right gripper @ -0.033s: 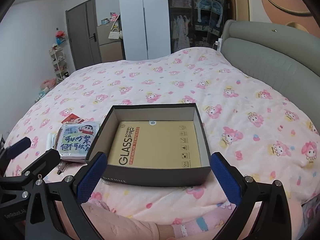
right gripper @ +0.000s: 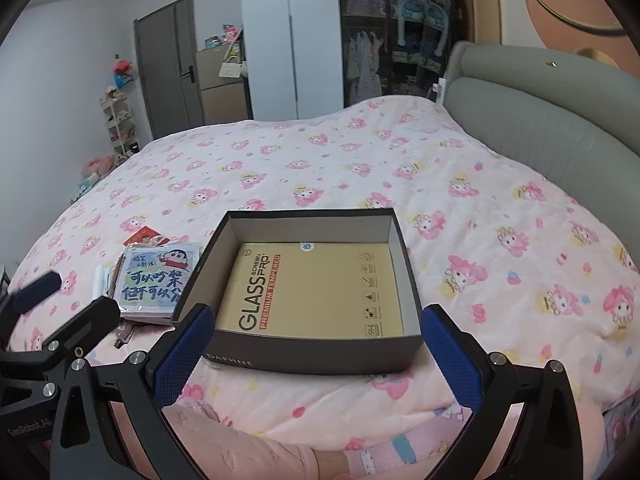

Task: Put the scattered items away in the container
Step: 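Move the right tool to the Shin-chan bead kit and grasp its edge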

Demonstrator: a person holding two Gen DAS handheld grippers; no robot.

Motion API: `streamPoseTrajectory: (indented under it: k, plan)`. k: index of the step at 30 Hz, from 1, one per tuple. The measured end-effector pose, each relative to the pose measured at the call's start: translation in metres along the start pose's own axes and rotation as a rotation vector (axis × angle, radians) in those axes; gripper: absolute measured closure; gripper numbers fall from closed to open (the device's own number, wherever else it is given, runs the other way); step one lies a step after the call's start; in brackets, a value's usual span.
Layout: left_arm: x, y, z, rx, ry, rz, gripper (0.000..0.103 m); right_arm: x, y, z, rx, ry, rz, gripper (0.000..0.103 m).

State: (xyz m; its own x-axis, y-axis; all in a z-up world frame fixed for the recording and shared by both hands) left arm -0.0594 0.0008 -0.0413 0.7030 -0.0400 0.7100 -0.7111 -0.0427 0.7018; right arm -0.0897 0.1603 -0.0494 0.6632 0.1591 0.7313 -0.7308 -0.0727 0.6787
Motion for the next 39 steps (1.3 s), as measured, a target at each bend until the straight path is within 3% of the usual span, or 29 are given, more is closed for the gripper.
streamPoseTrajectory:
  k: [5,8,11,16,18,20,22,25,28,31,35,39]
  plan:
    - [-0.018,0.031,0.041,0.073,-0.037,0.077,0.000,-0.004,0.020,0.039,0.111,0.069,-0.019,0.000]
    - [0.007,0.043,0.069,0.055,-0.022,-0.001,0.000,-0.005,0.031,0.062,0.178,0.111,-0.031,0.000]
    - [0.035,0.040,0.099,0.057,0.040,-0.070,0.000,-0.007,0.043,0.085,0.244,0.153,-0.043,0.000]
    - [0.038,0.029,0.169,0.168,0.119,-0.075,0.001,-0.040,0.047,0.135,0.274,0.251,0.016,0.000]
    - [0.025,0.017,0.195,0.200,0.146,-0.048,0.003,-0.060,0.042,0.150,0.256,0.301,0.069,0.002]
    - [0.014,0.004,0.215,0.229,0.160,-0.019,0.013,-0.080,0.035,0.172,0.279,0.342,0.126,0.010]
    - [-0.001,-0.004,0.233,0.259,0.150,0.019,0.029,-0.096,0.031,0.192,0.323,0.347,0.161,0.033]
    - [-0.031,-0.011,0.250,0.276,0.124,0.087,0.040,-0.120,0.027,0.217,0.371,0.345,0.209,0.054]
    - [-0.073,-0.016,0.260,0.281,0.066,0.191,0.043,-0.152,0.016,0.234,0.380,0.350,0.291,0.065]
    - [-0.107,-0.024,0.263,0.279,0.018,0.281,0.046,-0.179,0.001,0.243,0.394,0.341,0.349,0.072]
    - [-0.143,-0.032,0.256,0.265,-0.086,0.384,0.046,-0.206,-0.015,0.246,0.389,0.372,0.432,0.073]
    - [-0.176,-0.033,0.251,0.294,-0.163,0.454,0.042,-0.227,-0.027,0.248,0.396,0.346,0.483,0.073]
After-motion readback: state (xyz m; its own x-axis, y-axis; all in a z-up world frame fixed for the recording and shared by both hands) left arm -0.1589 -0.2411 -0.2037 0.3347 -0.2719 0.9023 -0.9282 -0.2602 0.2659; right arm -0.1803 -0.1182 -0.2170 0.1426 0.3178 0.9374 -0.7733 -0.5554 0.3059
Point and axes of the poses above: each gripper's, at about its wrist camera, not at the fingertips, and x roughly against the way its jaws point, z to its left, y to its top, the point moved 7 cm from there along -x, roughly the way its jaws point, and after that the axes turned 9 degrees about z, right-handed, at the moved point
